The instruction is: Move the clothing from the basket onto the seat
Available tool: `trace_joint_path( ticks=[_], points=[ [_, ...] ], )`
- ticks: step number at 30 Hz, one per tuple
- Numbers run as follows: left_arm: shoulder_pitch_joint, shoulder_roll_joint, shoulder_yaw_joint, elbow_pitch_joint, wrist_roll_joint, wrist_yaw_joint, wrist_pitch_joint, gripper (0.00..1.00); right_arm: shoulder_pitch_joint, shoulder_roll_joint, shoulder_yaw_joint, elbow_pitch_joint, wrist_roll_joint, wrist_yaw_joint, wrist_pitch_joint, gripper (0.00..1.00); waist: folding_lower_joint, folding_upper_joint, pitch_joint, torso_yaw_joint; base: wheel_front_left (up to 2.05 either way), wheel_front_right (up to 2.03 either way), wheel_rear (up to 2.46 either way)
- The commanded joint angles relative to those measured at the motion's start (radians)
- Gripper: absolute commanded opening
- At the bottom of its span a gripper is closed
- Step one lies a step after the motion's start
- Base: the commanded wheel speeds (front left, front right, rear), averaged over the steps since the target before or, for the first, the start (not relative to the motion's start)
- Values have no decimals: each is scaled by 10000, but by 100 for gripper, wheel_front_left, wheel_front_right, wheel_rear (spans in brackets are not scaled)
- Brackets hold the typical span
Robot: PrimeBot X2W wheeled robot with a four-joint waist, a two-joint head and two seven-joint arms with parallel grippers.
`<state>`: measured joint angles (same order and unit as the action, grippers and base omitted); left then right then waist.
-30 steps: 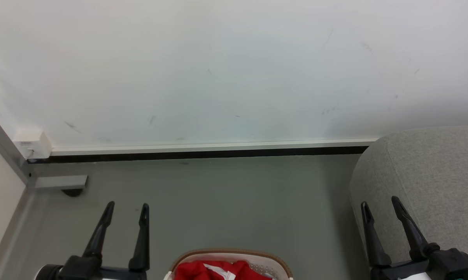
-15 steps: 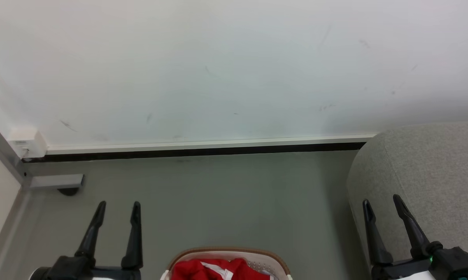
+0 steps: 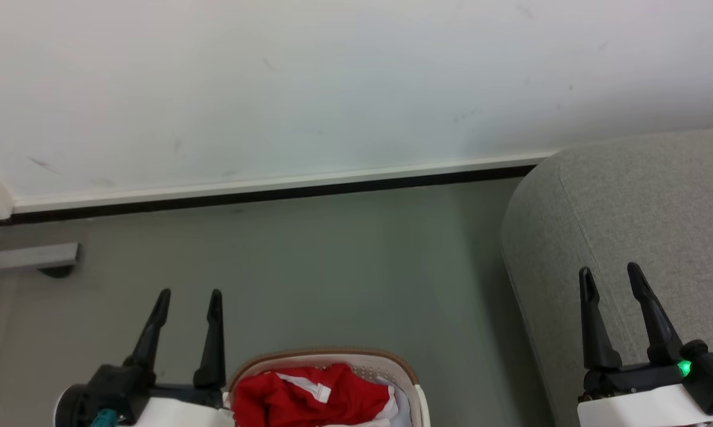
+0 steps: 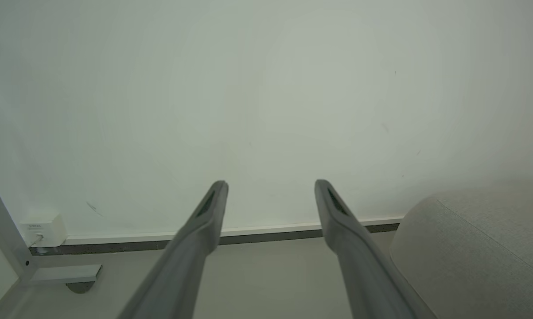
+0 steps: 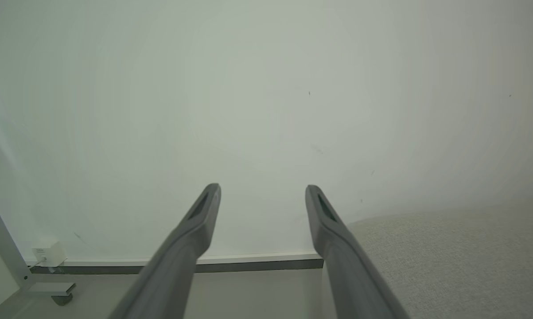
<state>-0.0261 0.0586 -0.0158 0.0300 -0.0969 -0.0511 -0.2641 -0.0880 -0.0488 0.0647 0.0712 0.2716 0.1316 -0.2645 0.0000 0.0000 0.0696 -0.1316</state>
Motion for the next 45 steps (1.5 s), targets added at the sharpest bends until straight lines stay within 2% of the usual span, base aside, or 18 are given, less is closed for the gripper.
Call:
trace_joint_path(
  ticks=[1,10,18,27,38,45],
  points=[
    [-318,26,-22,194,-29,-45,-6,100,-255,-30,-20,-91,13,-17,1,100,0,0,627,-331,0,0,0],
    [-1764,446,-698,1999,88,-532,64,100,-1045,-30,-170,-492,69,-17,1,100,0,0,2304,-832,0,0,0],
    [-2948,975,-1649,4150,-462,-783,1205,100,-1587,-25,-336,-683,240,-17,1,100,0,0,3288,-1310,0,0,0],
    [-4274,1527,-2766,6204,-934,-791,1697,100,-2140,-24,-231,-921,828,-17,1,100,0,0,4433,-1832,0,0,0],
    [-6160,2094,-4228,8490,-537,-793,2298,100,-2916,-19,-267,-1337,1423,-17,1,100,0,0,6044,-2512,0,0,0],
    [-7047,2232,-4483,9717,-256,-376,2994,100,-2989,-21,-163,-1343,1915,-17,2,100,0,0,6672,-2889,0,0,0]
  ],
)
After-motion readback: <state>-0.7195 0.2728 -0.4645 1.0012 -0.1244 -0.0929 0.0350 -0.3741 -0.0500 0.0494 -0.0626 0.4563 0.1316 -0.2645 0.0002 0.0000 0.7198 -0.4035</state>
